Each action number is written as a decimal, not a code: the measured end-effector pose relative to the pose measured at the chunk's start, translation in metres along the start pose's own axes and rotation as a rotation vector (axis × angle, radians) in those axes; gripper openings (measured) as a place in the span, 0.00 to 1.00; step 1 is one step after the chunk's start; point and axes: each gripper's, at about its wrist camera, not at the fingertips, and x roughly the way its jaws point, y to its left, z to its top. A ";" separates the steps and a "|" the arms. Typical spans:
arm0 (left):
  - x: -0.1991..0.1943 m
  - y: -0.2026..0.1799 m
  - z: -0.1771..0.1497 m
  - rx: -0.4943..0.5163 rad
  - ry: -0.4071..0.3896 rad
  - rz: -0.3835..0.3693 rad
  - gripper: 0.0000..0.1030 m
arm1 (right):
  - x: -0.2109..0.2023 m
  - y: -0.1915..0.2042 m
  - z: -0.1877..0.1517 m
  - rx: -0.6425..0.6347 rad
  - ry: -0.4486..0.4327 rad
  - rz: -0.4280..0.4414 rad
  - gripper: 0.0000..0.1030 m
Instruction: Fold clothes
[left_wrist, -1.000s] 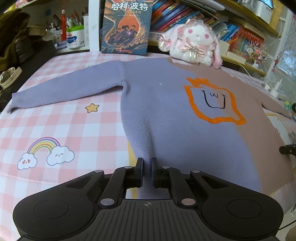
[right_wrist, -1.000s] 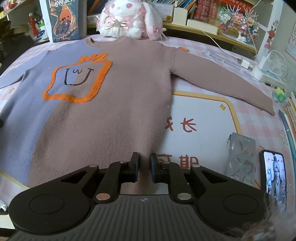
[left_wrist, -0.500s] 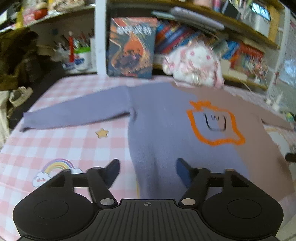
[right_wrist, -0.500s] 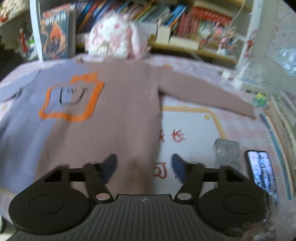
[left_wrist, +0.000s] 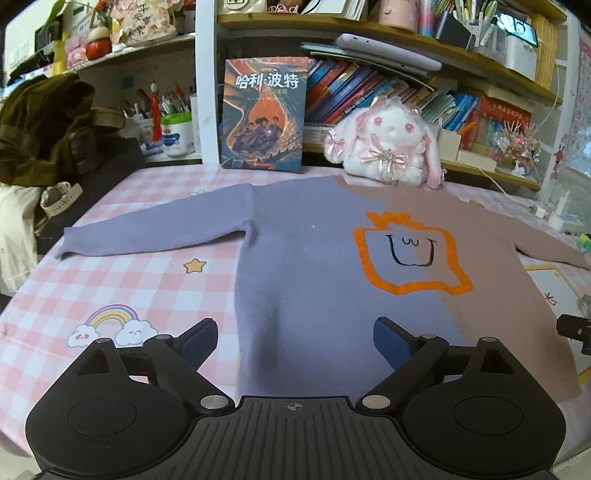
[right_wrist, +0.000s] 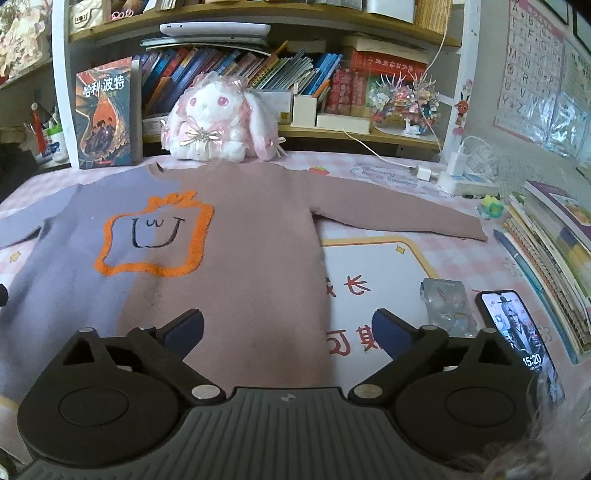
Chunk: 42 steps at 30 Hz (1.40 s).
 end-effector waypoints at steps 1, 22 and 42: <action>-0.002 -0.003 0.000 0.000 -0.002 0.010 0.91 | 0.000 -0.002 0.000 0.005 0.004 0.004 0.96; -0.035 -0.040 -0.019 0.010 0.007 0.114 0.92 | -0.008 -0.035 -0.014 -0.005 -0.009 0.097 1.00; -0.024 -0.018 -0.027 0.036 0.025 0.054 0.92 | -0.012 -0.019 -0.025 0.000 0.013 0.068 1.00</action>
